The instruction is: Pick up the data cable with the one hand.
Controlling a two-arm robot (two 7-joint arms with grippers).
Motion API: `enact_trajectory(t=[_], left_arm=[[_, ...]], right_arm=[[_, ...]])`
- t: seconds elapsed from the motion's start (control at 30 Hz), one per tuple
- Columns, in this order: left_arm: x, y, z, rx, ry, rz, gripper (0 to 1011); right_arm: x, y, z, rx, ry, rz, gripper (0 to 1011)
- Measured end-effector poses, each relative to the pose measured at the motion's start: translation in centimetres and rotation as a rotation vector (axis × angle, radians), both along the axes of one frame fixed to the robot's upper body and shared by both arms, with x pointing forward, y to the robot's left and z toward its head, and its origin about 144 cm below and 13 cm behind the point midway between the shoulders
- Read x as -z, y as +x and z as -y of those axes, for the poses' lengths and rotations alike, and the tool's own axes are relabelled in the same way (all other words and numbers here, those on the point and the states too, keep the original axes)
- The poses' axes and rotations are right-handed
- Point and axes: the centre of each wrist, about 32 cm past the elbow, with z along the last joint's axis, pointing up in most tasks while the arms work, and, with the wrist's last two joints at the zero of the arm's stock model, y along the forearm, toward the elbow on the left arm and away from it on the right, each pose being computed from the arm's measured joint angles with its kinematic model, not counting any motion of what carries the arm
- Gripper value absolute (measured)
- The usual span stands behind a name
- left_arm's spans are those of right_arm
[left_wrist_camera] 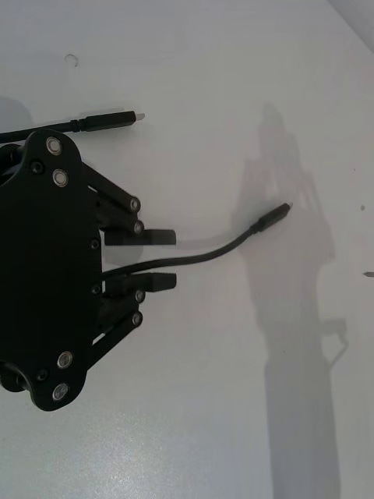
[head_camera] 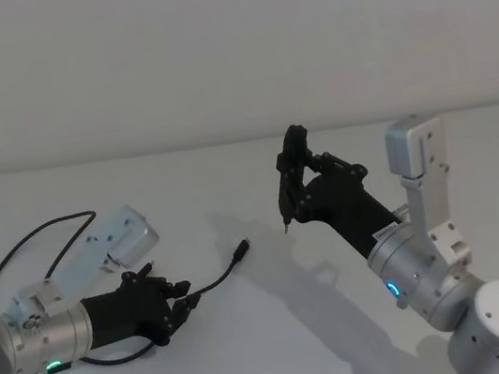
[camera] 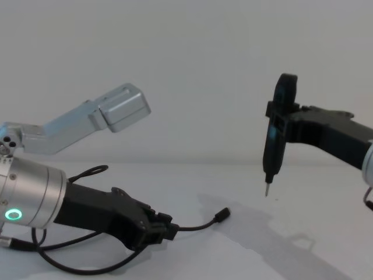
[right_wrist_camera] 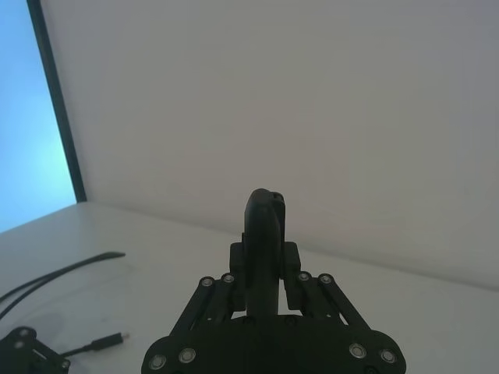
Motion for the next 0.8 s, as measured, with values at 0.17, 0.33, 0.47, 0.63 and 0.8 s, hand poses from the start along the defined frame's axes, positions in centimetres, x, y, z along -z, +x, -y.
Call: enact_trajectory(t=[0.17,0.33,0.47,0.63,0.8], left_arm=[[0.0,0.0,0.0,-0.001,0.001,0.0,74],[0.0,0.0,0.0,-0.001,0.001,0.0,46],[0.0,0.0,0.0,-0.001,-0.001,0.004,46],[-0.1,0.1,-0.1,0.009,-0.02,0.031,46],[-0.2,0.3,-0.2,0.027,-0.042,0.047,45]], right_arm=[[0.2,0.6,-0.1,-0.026,-0.009,-0.019,275],[0.3,1.1,-0.3,-0.054,-0.015,-0.036,275],[0.2,1.4,-0.5,-0.069,-0.011,-0.037,275],[0.0,1.6,-0.7,-0.085,0.003,-0.032,275],[-0.2,1.7,-0.8,-0.094,0.015,-0.021,274]])
